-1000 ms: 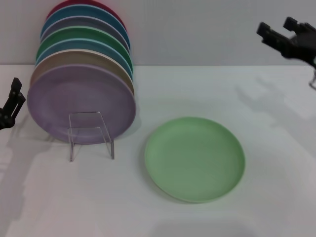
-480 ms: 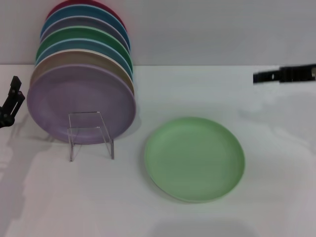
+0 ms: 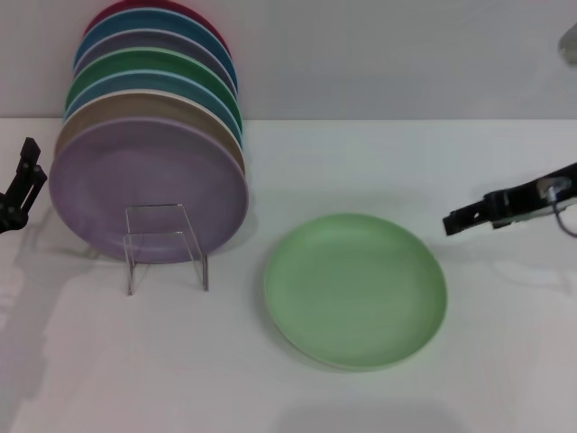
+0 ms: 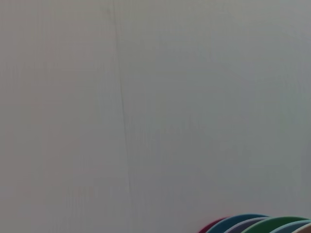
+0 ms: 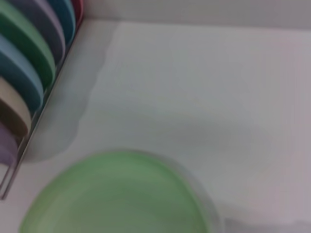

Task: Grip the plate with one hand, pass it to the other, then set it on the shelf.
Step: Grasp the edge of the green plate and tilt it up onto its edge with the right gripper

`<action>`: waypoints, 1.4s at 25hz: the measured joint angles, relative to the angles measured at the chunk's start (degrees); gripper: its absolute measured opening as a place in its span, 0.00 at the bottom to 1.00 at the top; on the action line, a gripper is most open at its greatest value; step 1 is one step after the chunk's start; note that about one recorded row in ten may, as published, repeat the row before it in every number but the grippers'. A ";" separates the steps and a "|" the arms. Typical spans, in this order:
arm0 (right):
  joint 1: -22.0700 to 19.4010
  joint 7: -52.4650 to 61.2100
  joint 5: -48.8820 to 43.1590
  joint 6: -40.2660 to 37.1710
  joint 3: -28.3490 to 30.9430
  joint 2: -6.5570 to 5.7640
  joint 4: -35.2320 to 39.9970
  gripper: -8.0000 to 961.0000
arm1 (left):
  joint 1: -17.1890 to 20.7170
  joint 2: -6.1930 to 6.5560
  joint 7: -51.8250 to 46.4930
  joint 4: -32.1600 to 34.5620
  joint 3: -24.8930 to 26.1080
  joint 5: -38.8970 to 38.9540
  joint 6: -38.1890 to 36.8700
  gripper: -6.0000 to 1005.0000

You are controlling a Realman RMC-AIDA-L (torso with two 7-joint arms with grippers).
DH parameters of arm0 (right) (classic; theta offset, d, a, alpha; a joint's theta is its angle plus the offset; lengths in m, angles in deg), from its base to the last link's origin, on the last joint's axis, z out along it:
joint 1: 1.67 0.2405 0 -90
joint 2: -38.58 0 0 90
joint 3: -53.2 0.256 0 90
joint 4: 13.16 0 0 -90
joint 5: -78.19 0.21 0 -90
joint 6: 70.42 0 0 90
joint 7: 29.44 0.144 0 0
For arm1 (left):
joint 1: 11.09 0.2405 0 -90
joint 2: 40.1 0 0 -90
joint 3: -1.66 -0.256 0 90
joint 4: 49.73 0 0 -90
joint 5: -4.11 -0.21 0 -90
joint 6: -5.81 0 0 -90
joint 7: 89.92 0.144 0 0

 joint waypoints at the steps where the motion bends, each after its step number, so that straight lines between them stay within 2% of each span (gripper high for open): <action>1: 0.44 -0.24 -0.04 -0.39 -0.44 0.04 1.38 0.84 | 0.00 0.00 0.04 0.00 0.00 0.00 0.00 0.81; 5: 2.43 -0.91 -0.04 -2.76 -3.04 -0.10 6.80 0.84 | 0.08 0.07 0.15 0.00 0.00 0.00 -0.03 0.81; 14: 5.36 -1.48 -0.04 -5.98 -5.47 -0.32 14.04 0.84 | -0.02 0.27 0.21 0.00 0.00 0.00 -0.18 0.81; 24: 7.15 -1.94 0.04 -8.88 -6.79 -0.29 19.41 0.82 | -0.24 0.27 0.34 0.16 0.00 0.00 -0.02 0.81; 35: 7.94 -2.16 0.10 -10.61 -8.51 -0.18 21.16 0.78 | -0.26 0.27 0.35 0.09 0.00 0.00 0.01 0.81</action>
